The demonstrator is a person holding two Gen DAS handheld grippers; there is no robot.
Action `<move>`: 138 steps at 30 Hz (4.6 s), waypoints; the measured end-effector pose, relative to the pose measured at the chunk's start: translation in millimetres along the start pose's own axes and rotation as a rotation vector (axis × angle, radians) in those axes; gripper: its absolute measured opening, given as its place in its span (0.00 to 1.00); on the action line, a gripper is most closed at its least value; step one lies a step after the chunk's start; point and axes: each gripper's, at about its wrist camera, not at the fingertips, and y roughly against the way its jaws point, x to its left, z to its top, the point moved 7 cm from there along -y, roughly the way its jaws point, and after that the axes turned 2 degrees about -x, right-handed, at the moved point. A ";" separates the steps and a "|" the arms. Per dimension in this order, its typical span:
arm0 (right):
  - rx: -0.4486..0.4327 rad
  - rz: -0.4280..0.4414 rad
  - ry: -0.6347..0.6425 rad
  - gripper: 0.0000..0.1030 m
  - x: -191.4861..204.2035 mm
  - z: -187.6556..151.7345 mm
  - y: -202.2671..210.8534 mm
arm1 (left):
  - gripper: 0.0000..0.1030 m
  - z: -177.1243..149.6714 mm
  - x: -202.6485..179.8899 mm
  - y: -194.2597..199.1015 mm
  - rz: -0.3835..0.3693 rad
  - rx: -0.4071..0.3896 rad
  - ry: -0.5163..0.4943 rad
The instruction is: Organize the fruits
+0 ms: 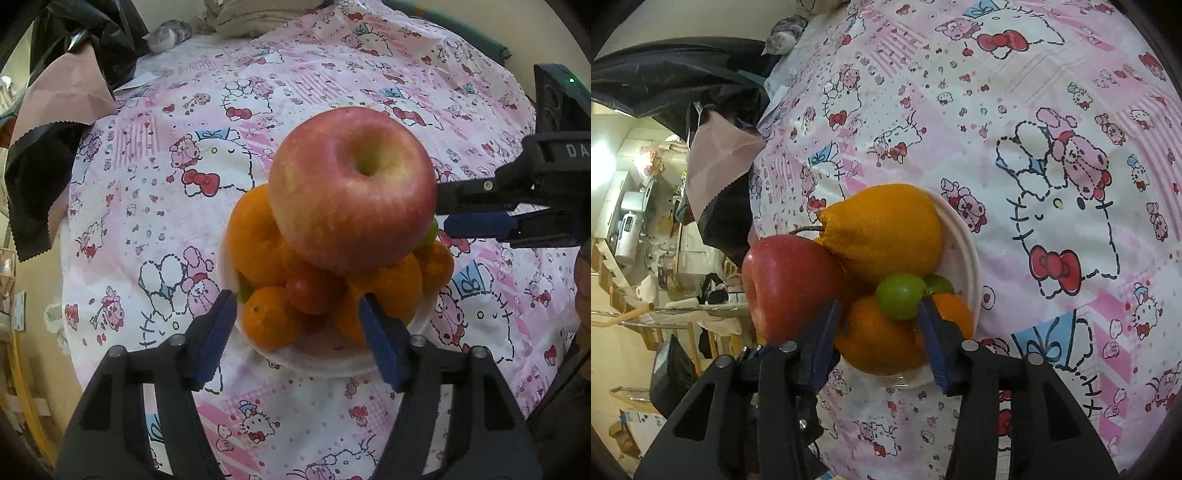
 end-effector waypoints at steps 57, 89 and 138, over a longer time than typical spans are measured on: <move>-0.547 -0.354 0.522 1.00 56.8 -137.1 134.4 | 1.00 -73.3 10.3 195.3 0.216 -0.433 0.222; -0.575 -0.421 0.586 1.00 61.4 -137.7 127.0 | 1.00 -72.1 13.9 187.5 0.174 -0.413 0.263; -0.569 -0.406 0.566 1.00 61.2 -137.2 127.7 | 1.00 -71.4 13.2 190.7 0.169 -0.419 0.265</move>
